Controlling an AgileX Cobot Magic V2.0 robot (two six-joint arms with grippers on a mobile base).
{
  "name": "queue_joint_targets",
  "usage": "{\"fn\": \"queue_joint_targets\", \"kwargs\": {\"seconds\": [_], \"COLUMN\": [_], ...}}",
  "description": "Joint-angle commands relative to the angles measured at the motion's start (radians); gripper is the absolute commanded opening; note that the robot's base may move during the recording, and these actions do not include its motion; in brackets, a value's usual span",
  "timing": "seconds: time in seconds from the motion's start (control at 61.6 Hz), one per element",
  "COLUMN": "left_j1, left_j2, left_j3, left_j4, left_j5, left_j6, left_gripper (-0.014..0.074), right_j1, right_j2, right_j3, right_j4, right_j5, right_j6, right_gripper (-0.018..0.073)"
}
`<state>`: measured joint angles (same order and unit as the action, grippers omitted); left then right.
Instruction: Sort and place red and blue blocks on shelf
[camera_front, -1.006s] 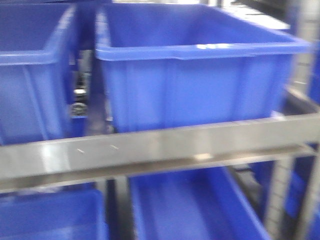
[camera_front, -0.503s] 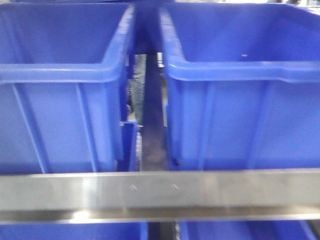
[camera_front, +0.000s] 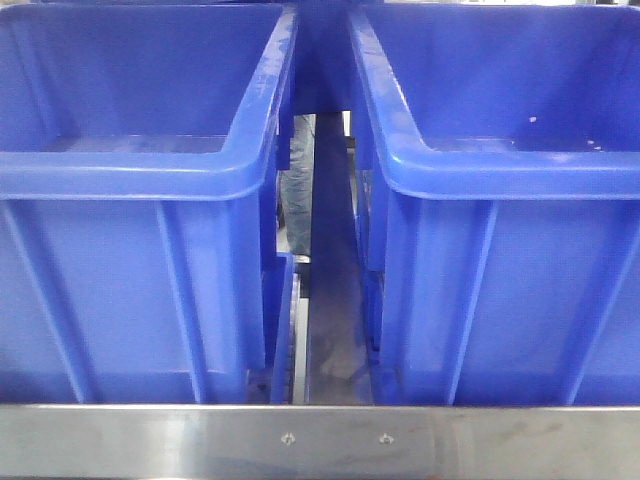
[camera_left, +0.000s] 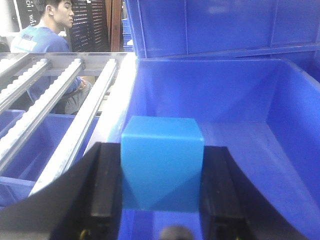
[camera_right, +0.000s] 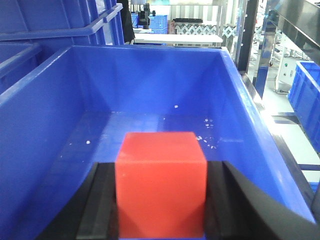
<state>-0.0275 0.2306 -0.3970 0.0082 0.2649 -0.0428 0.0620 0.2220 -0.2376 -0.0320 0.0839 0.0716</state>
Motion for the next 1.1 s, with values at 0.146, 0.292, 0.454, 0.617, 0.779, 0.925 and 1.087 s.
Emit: {"fn": "queue_joint_targets", "kwargs": {"seconds": [0.146,0.292,0.454,0.617,0.779,0.925,1.087], "left_j1": [0.002,0.002,0.002,0.002,0.002,0.002,0.002], "left_j2": [0.009,0.009,0.009,0.009,0.009,0.009,0.009], "left_j3": [-0.029,-0.029,-0.029,-0.029,-0.029,-0.029,-0.029], "left_j4": [-0.008,-0.008,-0.008,-0.008,-0.008,-0.008,-0.008], "left_j5": [-0.092,-0.092,-0.092,-0.092,-0.092,-0.092,-0.092], "left_j6": [-0.007,-0.007,-0.007,-0.007,-0.007,-0.007,-0.007], "left_gripper": [0.0132,0.0132,0.0132,0.0132,0.0132,0.0132,0.0132], "right_j1": [-0.004,-0.004,-0.004,-0.004,-0.004,-0.004,-0.004], "right_j2": [0.008,0.008,0.008,0.008,0.008,0.008,0.008], "right_j3": [-0.029,-0.029,-0.029,-0.029,-0.029,-0.029,-0.029], "right_j4": [-0.001,-0.001,-0.001,-0.001,-0.001,-0.001,-0.001], "right_j5": [-0.094,-0.094,-0.094,-0.094,-0.094,-0.094,-0.094], "right_j6": [-0.005,-0.005,-0.005,-0.005,-0.005,-0.005,-0.005], "right_gripper": [0.0077,0.0077,0.0077,0.0077,0.0077,0.0077,0.0077]}}
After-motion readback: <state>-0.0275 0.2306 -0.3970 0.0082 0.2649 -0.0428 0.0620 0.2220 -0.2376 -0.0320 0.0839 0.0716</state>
